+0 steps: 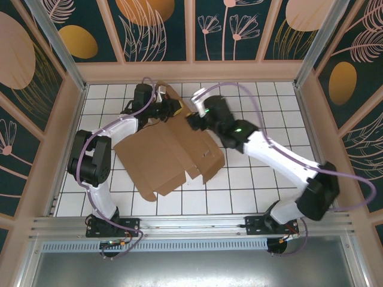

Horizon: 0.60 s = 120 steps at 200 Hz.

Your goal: Fold the paper box

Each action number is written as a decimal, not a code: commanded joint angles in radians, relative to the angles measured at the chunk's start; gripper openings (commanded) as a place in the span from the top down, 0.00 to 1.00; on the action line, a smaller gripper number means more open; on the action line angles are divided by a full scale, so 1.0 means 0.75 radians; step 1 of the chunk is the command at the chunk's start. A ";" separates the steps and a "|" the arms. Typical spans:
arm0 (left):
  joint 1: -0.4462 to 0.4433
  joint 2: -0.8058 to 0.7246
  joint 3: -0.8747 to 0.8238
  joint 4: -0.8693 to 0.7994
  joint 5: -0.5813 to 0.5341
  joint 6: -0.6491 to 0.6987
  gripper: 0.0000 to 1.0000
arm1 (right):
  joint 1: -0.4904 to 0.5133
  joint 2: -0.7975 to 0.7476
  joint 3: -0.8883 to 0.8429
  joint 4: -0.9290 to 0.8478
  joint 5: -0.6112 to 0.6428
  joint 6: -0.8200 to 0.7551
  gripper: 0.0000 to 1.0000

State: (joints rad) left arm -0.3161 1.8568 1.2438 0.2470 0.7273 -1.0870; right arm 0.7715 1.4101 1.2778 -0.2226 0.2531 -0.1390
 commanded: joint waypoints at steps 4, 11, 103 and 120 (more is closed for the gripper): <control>0.027 -0.001 -0.071 0.547 0.004 -0.241 1.00 | -0.112 -0.088 -0.006 0.016 -0.409 0.254 0.38; 0.032 0.017 -0.090 0.654 -0.010 -0.300 1.00 | -0.109 -0.085 0.004 0.002 -0.454 0.268 0.49; 0.058 0.273 -0.182 1.169 -0.247 -0.614 1.00 | 0.291 0.414 -0.099 -0.031 -0.283 0.291 1.00; 0.061 0.290 -0.180 1.177 -0.237 -0.614 1.00 | 0.316 0.551 -0.069 -0.033 -0.262 0.321 1.00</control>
State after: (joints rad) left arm -0.2775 2.0602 1.1114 1.0019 0.5747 -1.5139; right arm 0.9821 1.7157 1.2083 -0.2260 -0.0113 0.0555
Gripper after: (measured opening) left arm 0.051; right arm 0.053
